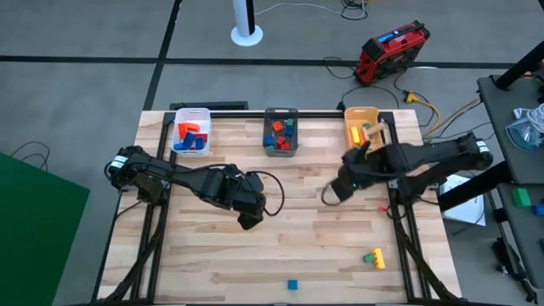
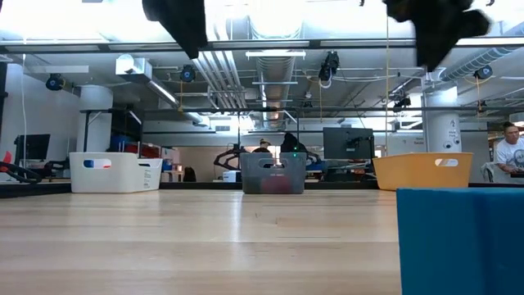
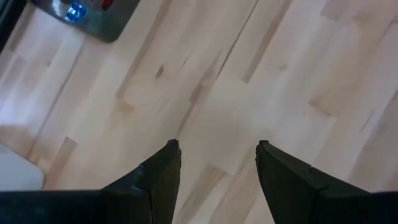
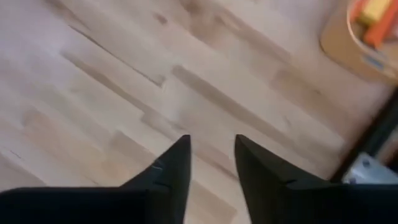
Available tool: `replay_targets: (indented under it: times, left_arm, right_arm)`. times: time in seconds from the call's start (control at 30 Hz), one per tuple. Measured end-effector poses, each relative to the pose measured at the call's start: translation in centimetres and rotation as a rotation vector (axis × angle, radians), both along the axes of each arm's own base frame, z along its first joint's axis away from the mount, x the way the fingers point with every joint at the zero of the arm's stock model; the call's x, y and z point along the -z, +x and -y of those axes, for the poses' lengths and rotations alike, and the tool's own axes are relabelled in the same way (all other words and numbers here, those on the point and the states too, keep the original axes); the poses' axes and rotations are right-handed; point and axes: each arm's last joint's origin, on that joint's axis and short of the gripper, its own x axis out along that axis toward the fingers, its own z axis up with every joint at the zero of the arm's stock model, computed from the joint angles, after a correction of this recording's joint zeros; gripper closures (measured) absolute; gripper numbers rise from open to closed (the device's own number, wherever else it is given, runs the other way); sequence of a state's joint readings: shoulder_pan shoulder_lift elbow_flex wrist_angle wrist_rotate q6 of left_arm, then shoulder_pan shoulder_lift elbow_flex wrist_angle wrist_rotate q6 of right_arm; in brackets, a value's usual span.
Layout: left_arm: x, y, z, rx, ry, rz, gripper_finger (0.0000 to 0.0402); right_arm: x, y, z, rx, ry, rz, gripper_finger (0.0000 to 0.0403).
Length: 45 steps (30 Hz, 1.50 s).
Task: Sort blocks by size
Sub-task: Put the big yellow game piece into the white bin
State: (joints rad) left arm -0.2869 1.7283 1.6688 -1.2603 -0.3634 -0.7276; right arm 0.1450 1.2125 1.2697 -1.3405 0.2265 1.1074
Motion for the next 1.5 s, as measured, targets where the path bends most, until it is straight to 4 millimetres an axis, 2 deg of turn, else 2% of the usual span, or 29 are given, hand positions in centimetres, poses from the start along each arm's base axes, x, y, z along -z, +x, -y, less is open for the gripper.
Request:
replay_targets:
  times: [0.2, 0.27, 0.43, 0.6, 0.67, 0.87, 1.03, 1.17, 1.27, 1.5]
  left_arm:
    - [0.0, 0.0, 0.1, -0.078, -0.032, 0.032, 0.0217]
    - [0.0, 0.0, 0.2, -0.092, -0.038, 0.037, 0.0217]
    - [0.0, 0.1, 0.6, -0.095, -0.07, 0.049, 0.0217]
    - [-0.2, 0.3, 1.2, -0.102, -0.108, 0.096, 0.0217]
    - [-0.2, 0.4, 1.5, -0.108, -0.119, 0.112, 0.0217]
    - [-0.3, 0.5, 1.8, -0.103, -0.13, 0.138, 0.0217]
    - [-0.2, 0.4, 1.7, -0.071, -0.09, 0.117, 0.0217]
    - [-0.2, 0.3, 1.6, -0.055, -0.071, 0.102, 0.0217]
    - [-0.2, 0.3, 1.6, -0.049, -0.066, 0.101, 0.0217]
    - [-0.2, 0.3, 1.5, -0.06, -0.026, 0.113, 0.0217]
  right_arm:
    - [1.3, -1.4, -3.3, -0.002, 0.029, -0.067, 0.037]
    - [2.0, -1.8, -4.5, -0.036, 0.064, -0.093, 0.0387]
    - [4.1, -3.0, -8.2, -0.192, 0.212, -0.146, 0.0392]
    - [6.0, -4.7, -12.3, -0.335, 0.321, -0.116, 0.0393]
    - [6.6, -5.5, -13.4, -0.299, 0.341, -0.127, 0.0393]
    - [7.6, -7.8, -15.0, -0.124, 0.407, -0.226, 0.0393]
    - [9.2, -9.3, -17.0, -0.083, 0.407, -0.26, 0.0393]
    - [10.5, -9.8, -18.7, -0.069, 0.401, -0.276, 0.0385]
    - [11.2, -9.6, -19.7, -0.071, 0.393, -0.282, 0.0363]
    - [13.0, -9.0, -20.8, -0.066, 0.335, -0.316, 0.0256]
